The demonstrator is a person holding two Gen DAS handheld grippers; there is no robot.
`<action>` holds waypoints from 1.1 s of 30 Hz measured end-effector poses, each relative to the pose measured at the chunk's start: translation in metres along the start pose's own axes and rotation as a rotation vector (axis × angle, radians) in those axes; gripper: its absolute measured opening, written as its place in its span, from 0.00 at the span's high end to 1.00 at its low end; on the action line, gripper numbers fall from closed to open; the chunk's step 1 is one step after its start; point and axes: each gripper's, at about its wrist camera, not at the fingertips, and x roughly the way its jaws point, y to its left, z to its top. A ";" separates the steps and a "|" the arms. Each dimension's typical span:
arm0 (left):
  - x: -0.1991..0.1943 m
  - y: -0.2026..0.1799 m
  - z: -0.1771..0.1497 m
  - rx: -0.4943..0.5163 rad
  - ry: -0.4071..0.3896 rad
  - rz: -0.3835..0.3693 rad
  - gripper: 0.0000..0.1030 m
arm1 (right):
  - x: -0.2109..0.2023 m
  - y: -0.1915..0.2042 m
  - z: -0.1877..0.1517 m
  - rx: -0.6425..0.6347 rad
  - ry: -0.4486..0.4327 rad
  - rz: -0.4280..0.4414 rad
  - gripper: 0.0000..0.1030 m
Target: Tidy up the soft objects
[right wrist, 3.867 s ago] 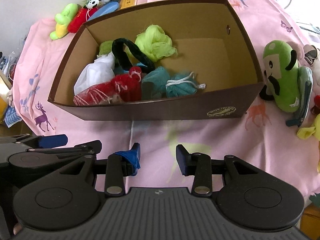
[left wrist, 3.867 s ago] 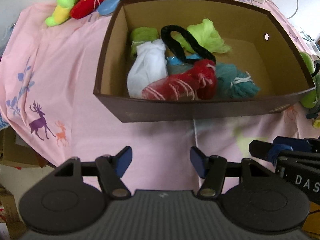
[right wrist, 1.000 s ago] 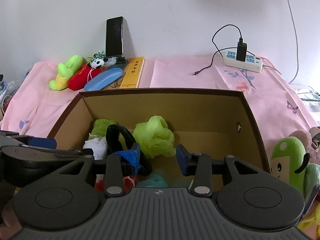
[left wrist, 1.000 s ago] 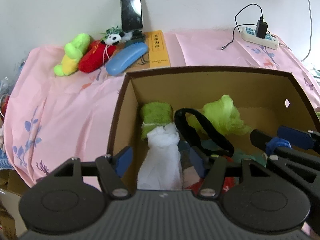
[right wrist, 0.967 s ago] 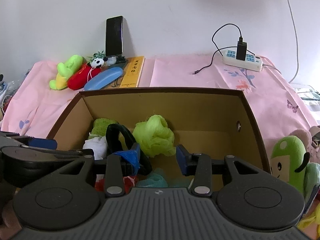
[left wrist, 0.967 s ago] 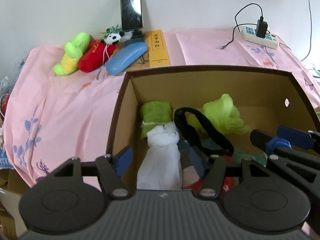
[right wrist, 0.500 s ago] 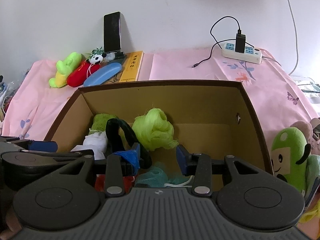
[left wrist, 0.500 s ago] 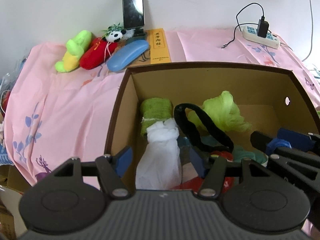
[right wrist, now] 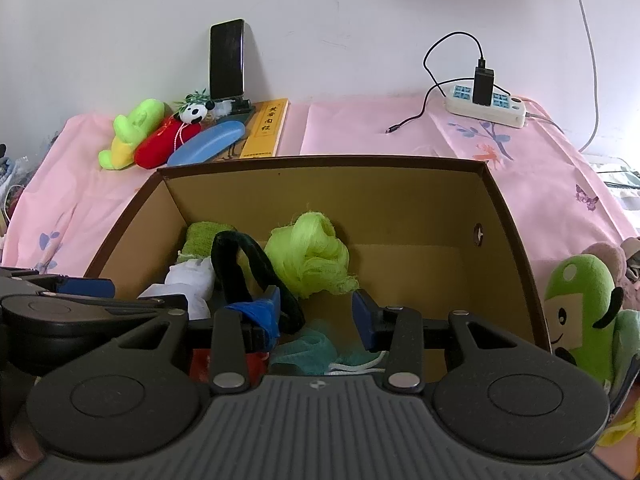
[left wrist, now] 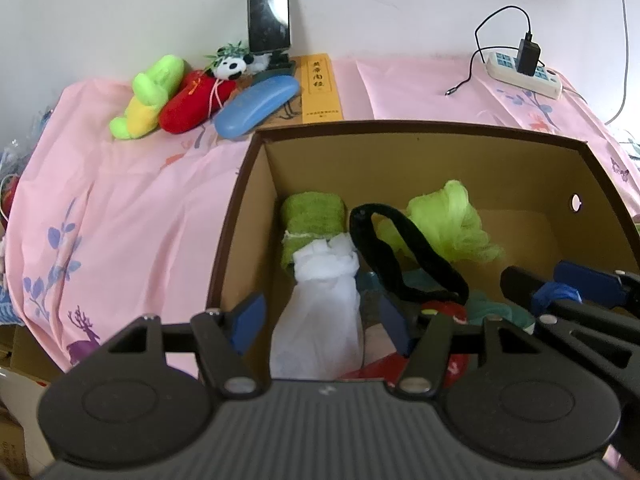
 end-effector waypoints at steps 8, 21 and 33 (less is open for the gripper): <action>0.005 0.000 -0.002 0.009 0.014 0.009 0.40 | 0.003 -0.002 -0.002 0.007 0.011 -0.005 0.77; 0.007 -0.001 -0.005 0.011 0.033 0.017 0.40 | 0.002 -0.005 -0.004 0.005 0.014 -0.009 0.78; 0.012 -0.002 -0.009 0.017 0.045 0.018 0.40 | 0.008 -0.007 -0.011 -0.001 0.001 -0.025 0.77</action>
